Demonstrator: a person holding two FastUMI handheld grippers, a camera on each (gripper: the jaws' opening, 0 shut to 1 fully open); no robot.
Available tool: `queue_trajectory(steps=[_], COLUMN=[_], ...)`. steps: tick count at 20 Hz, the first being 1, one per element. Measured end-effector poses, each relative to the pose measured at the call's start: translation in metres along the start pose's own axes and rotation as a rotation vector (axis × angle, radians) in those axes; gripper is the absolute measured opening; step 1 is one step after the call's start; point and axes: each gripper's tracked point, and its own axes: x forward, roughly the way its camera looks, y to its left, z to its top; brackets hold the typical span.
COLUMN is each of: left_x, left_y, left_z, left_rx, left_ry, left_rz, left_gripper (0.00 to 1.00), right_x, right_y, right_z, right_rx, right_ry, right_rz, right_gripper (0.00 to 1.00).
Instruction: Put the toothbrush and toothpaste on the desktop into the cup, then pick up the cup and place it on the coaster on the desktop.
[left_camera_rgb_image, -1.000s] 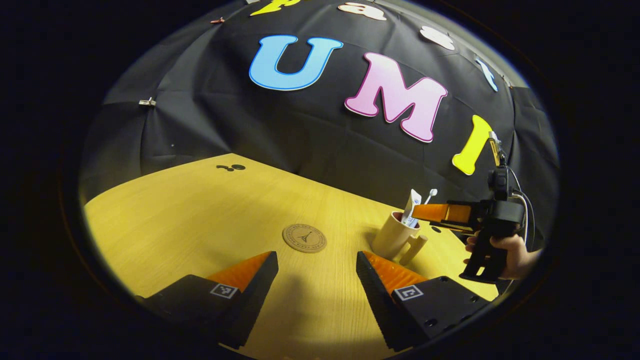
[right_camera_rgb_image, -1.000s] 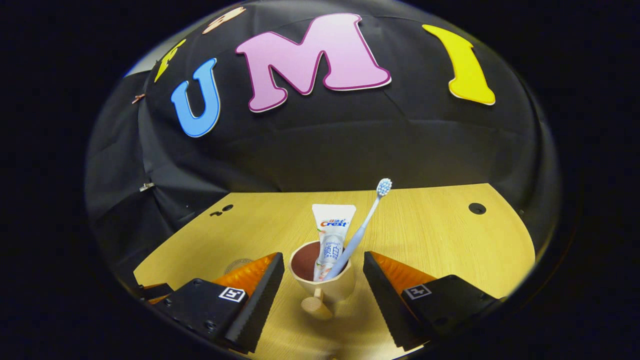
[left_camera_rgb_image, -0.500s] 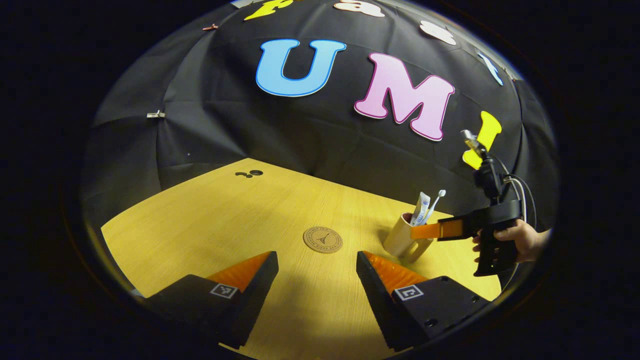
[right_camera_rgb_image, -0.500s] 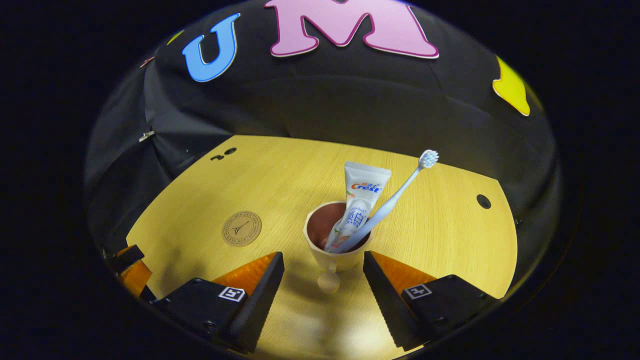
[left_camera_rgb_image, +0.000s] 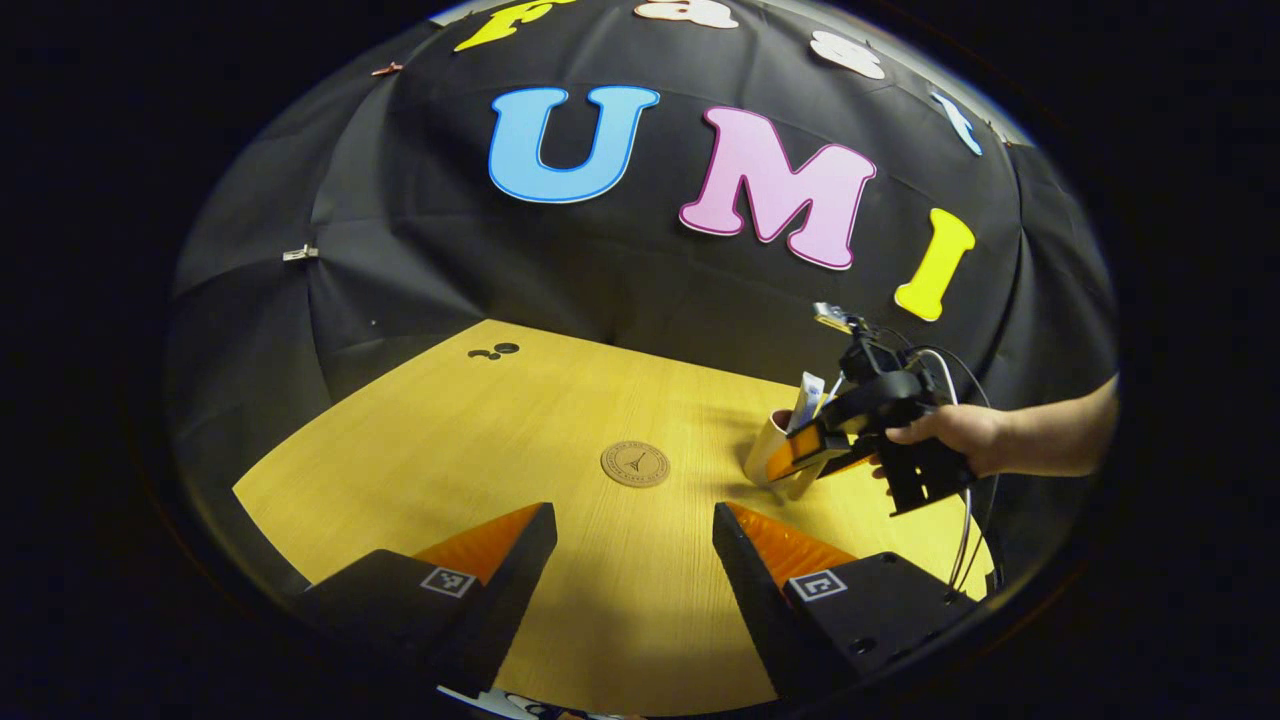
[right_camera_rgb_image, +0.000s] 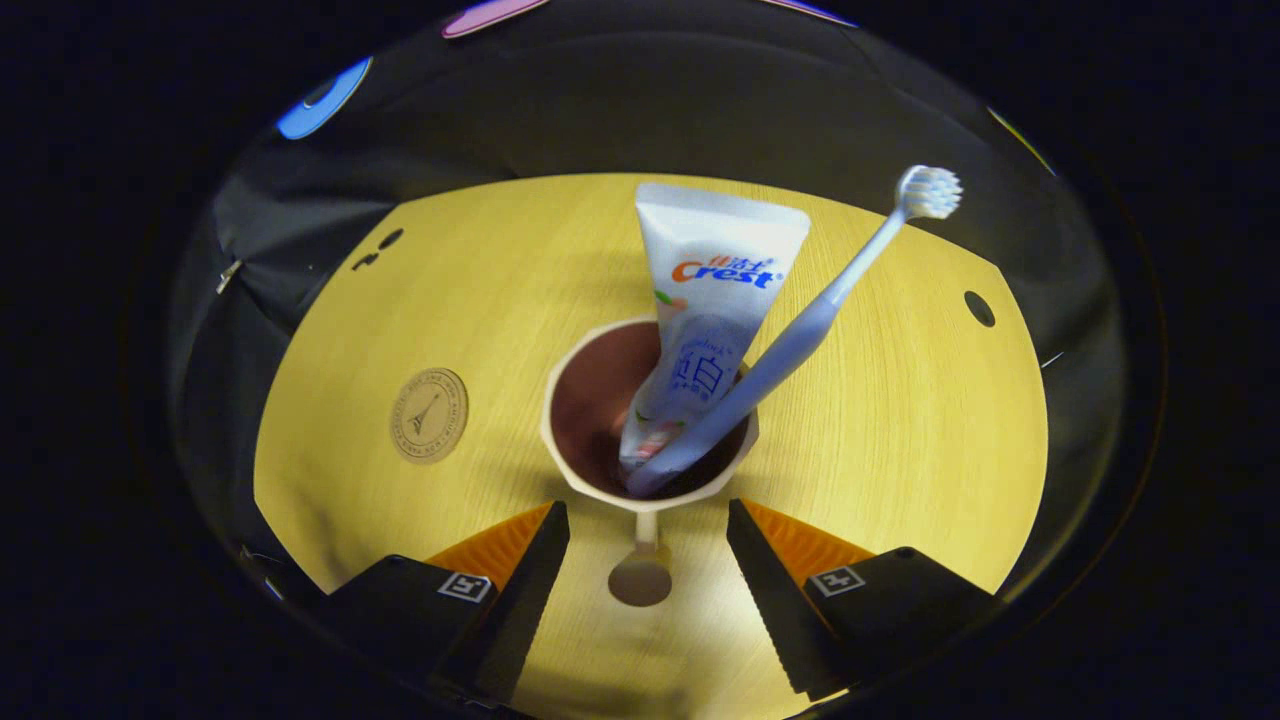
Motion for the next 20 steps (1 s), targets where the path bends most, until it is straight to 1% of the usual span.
queue_trajectory(steps=[2, 3, 4, 7, 8, 9, 12, 13, 14, 15, 16, 17, 18, 19, 20], left_x=[-0.003, -0.004, -0.005, -0.006, -0.006, -0.006, -0.003, -0.002, -0.001, 0.001, 0.002, 0.003, 0.004, 0.005, 0.005], left_y=[-0.001, -0.002, -0.001, 0.003, 0.005, 0.008, 0.015, 0.017, 0.019, 0.02, 0.02, 0.02, 0.019, 0.018, 0.018], left_z=[0.0, 0.001, 0.001, 0.007, 0.007, 0.009, 0.011, 0.011, 0.01, 0.01, 0.009, 0.008, 0.006, 0.005, 0.003], left_rx=[0.001, 0.004, 0.007, 0.021, 0.021, 0.02, 0.018, 0.017, 0.015, 0.013, 0.011, 0.011, 0.011, 0.012, 0.014], left_ry=[0.008, 0.01, 0.013, 0.014, 0.013, 0.013, 0.018, 0.022, 0.028, 0.033, 0.038, 0.042, 0.046, 0.048, 0.051], left_rz=[-0.009, -0.012, -0.016, -0.018, -0.018, -0.017, -0.013, -0.013, -0.013, -0.015, -0.016, -0.017, -0.02, -0.023, -0.027], left_gripper=[0.98, 0.98, 0.98, 0.98, 0.98, 0.98, 0.98, 0.98, 0.98, 0.98, 0.98, 0.98, 0.98, 0.98, 0.97], right_x=[0.002, 0.003, 0.004, 0.007, 0.008, 0.006, 0.01, 0.011, 0.012, 0.012, 0.013, 0.014, 0.013, 0.016, 0.015], right_y=[0.002, 0.003, 0.003, 0.002, -0.001, -0.002, -0.001, 0.0, 0.0, 0.002, 0.004, 0.003, 0.002, 0.0, 0.002], right_z=[0.008, 0.01, 0.013, 0.017, 0.016, 0.016, 0.015, 0.014, 0.013, 0.01, 0.008, 0.006, 0.003, -0.001, 0.003], right_rx=[-0.013, -0.01, 0.001, -0.002, -0.025, -0.033, -0.023, -0.017, -0.012, -0.008, -0.006, -0.011, -0.024, -0.03, -0.029], right_ry=[0.009, 0.022, 0.039, 0.072, 0.086, 0.098, 0.118, 0.124, 0.132, 0.144, 0.152, 0.16, 0.172, 0.181, 0.176], right_rz=[-0.012, -0.013, -0.014, -0.034, -0.045, -0.042, -0.041, -0.038, -0.034, -0.029, -0.026, -0.024, -0.027, -0.033, -0.034], right_gripper=[0.98, 0.9, 0.98, 0.96, 0.94, 0.84, 0.8, 0.84, 0.77, 0.76, 0.71, 0.75, 0.63, 0.58, 0.3])
